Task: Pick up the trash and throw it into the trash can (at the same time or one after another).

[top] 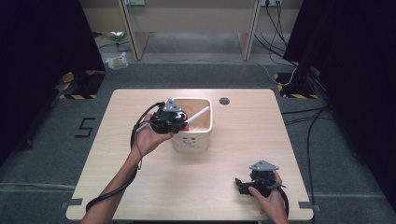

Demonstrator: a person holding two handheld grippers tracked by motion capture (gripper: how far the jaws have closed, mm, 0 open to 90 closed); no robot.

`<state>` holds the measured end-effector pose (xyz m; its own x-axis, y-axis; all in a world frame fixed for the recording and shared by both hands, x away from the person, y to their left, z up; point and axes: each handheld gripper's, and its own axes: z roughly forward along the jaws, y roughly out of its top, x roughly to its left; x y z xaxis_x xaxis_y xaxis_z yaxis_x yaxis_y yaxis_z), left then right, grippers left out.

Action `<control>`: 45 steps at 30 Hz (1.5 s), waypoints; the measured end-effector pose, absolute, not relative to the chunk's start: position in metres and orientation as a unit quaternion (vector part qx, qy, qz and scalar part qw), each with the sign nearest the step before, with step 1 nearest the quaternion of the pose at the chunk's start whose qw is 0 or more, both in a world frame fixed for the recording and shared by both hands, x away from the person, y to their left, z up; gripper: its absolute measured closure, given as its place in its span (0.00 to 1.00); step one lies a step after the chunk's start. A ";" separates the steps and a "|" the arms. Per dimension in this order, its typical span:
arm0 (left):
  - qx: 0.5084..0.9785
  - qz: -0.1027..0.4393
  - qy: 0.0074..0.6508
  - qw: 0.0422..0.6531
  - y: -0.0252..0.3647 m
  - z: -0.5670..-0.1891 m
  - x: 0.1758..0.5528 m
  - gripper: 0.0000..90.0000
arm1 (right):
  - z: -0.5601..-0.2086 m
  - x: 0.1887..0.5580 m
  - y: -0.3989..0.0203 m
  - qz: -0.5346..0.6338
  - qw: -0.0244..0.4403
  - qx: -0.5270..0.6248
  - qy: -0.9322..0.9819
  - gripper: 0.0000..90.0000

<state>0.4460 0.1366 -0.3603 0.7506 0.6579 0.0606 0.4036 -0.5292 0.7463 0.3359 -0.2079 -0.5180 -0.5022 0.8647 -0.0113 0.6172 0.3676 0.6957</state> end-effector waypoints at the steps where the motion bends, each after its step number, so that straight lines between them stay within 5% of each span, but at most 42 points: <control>1: 0.858 0.171 0.310 0.372 0.136 -0.360 0.446 0.87 | -0.518 0.336 -0.208 0.323 0.192 0.460 0.804 0.00; 32: 0.819 0.172 0.348 0.423 0.164 -0.344 0.436 0.41 | -0.518 0.336 -0.208 0.322 0.192 0.461 0.804 0.00; 45: 0.794 0.178 0.370 0.448 0.195 -0.347 0.426 0.33 | -0.518 0.336 -0.208 0.322 0.191 0.461 0.804 0.00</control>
<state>0.4258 0.1955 -0.3467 0.6632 0.7468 -0.0491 0.4278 -0.3243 0.8437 0.3359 -0.2078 -0.5180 -0.5012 0.8653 -0.0106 0.6184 0.3667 0.6951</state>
